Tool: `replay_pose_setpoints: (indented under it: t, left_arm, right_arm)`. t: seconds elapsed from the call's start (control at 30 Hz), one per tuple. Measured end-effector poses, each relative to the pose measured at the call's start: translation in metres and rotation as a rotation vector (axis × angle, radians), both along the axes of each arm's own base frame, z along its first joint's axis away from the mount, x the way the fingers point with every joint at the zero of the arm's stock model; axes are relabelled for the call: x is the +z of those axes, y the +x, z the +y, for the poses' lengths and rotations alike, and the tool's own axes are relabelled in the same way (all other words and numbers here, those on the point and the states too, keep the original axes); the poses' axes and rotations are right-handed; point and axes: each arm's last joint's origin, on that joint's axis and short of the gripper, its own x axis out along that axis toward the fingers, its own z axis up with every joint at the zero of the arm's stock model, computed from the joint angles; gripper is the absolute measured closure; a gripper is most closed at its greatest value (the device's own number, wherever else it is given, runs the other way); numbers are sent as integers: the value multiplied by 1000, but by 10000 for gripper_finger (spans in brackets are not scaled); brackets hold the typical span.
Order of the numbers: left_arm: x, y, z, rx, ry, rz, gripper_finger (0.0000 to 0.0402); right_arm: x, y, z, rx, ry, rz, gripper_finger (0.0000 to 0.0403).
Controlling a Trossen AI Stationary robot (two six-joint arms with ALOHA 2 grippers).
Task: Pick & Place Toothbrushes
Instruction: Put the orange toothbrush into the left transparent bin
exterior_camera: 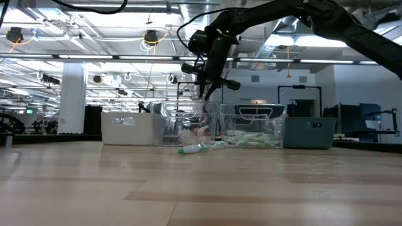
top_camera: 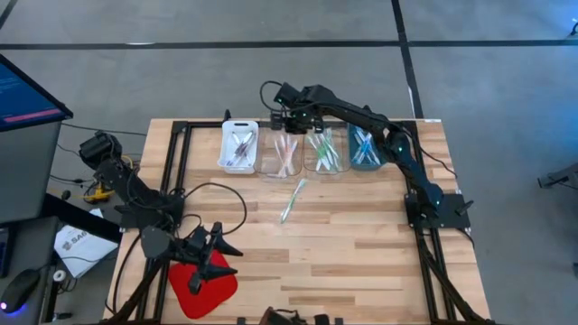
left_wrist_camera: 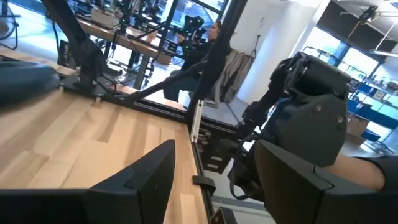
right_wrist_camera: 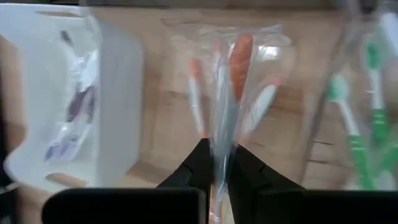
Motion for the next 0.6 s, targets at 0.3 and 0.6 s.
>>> replay_pose_setpoints:
  t: [0.3, 0.6]
  left_arm:
    - [1, 0, 0, 6, 19, -11, 192]
    - [3, 1, 1, 11, 37, -30, 191]
  right_arm:
    - [-28, 9, -4, -7, -23, 72, 383]
    - [-56, 11, -8, -12, 37, 131, 383]
